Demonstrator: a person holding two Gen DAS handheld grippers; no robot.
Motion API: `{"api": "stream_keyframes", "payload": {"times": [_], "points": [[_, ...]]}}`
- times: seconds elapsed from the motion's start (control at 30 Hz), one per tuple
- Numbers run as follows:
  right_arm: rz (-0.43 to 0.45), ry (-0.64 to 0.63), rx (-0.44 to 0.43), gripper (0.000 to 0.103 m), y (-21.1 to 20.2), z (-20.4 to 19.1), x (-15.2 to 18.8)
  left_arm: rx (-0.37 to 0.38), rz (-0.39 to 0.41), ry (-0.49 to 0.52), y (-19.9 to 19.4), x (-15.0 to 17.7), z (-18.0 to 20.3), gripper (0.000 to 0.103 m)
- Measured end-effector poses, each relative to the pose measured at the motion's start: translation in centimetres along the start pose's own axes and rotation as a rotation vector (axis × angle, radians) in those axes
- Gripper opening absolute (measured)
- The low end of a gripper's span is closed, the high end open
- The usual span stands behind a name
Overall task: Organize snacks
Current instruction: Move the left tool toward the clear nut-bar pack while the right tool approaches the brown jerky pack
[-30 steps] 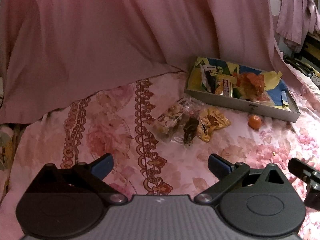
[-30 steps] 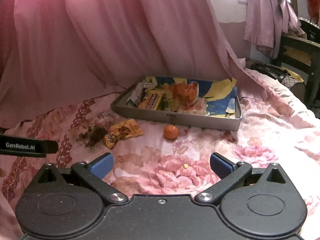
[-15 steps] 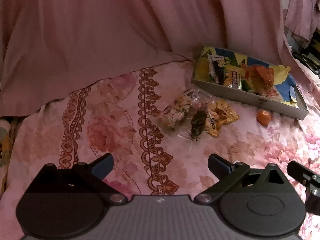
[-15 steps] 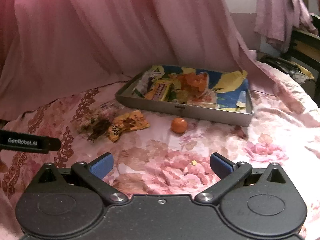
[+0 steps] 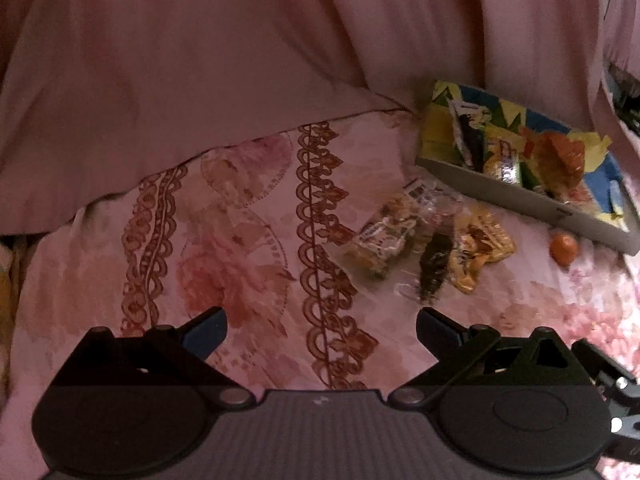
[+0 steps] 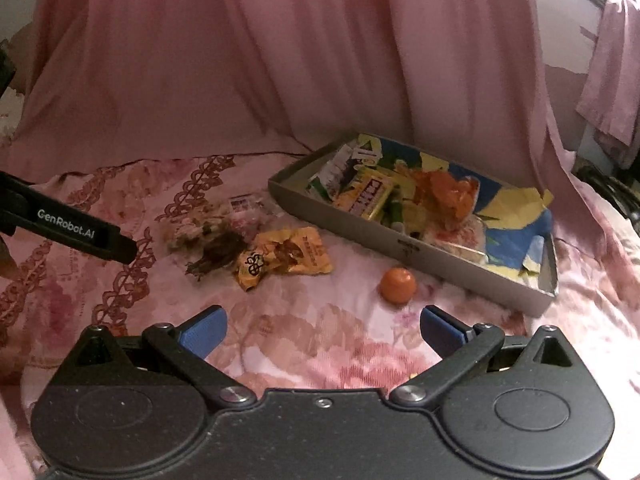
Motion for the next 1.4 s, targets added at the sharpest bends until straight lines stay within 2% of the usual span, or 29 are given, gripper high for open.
{"api": "stream_keyframes", "payload": {"times": [0.17,0.37,0.6,0.93,1.03,1.17,1.3,1.4], "points": [[0.002,0.000,-0.005,0.102,1.8,0.1,0.0,-0.050,-0.008,0.054,1.7,-1.1,0.0,0.103],[-0.015,0.007,-0.022,0.102,3.6,-0.1,-0.1,-0.062,-0.024,0.043,3.3,-1.9,-0.7,0.103],[0.000,-0.091,-0.042,0.102,5.4,-1.0,-0.1,-0.039,-0.028,0.003,4.5,-2.4,-1.4,0.103],[-0.014,-0.033,-0.102,0.102,6.4,-1.0,0.0,0.013,0.002,0.077,6.0,-4.3,0.5,0.103],[-0.016,-0.005,-0.135,0.102,6.8,-1.6,-0.4,0.058,-0.020,0.076,6.9,-4.8,0.7,0.103],[-0.005,0.029,-0.171,0.102,7.7,-2.9,-1.4,0.095,-0.010,0.096,7.4,-5.4,0.8,0.103],[0.010,0.064,-0.206,0.102,8.6,-4.6,-2.3,0.098,0.006,0.069,7.6,-6.1,0.1,0.103],[0.019,0.065,-0.211,0.102,9.4,-5.8,-2.7,0.129,0.002,0.017,7.8,-6.4,-0.7,0.103]]}}
Point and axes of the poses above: each gripper's, at about its wrist camera, not at the fingertips, and y roughly the way its jaws point, z to its right, x to its underside, the point moved 4 cm from there along y, roughly the way its jaws point, and after that the axes turned 1 degree about y, right-handed, at the moved point
